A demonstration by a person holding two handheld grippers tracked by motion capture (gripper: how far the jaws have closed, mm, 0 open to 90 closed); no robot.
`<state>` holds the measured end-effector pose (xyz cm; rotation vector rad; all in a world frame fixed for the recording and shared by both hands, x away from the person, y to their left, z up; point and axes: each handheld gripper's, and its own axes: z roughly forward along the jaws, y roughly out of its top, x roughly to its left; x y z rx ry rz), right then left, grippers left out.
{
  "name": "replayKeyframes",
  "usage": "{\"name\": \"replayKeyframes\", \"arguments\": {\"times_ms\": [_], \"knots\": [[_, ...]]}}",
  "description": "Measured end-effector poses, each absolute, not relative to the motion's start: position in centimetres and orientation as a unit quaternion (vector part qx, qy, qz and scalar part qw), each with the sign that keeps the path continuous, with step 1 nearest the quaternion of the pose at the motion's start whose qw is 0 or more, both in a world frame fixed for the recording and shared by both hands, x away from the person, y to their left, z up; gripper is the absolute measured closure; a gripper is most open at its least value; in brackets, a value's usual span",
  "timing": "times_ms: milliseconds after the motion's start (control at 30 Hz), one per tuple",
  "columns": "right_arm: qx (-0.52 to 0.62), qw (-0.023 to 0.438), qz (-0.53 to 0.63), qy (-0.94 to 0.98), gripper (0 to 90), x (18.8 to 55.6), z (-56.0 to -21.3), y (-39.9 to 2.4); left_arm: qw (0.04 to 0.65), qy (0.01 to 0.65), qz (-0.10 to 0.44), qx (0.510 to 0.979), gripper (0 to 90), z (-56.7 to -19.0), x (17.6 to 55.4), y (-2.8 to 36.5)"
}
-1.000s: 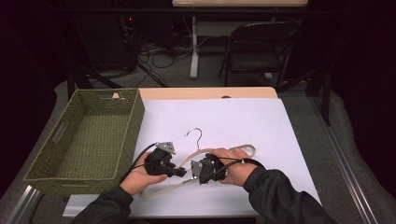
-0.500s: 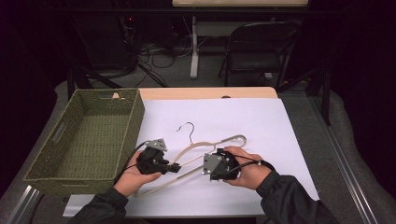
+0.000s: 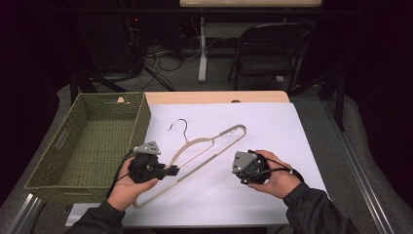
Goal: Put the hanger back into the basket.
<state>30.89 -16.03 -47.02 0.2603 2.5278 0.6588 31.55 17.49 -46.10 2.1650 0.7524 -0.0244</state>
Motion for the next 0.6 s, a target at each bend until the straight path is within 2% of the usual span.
{"name": "replayKeyframes", "arguments": {"times_ms": [600], "knots": [[0.166, 0.269, 0.272, 0.909, 44.8, 31.6, -47.9, -19.6, 0.401, 0.327, 0.063, 0.854, 87.2, -40.0, 29.4, 24.0]]}}
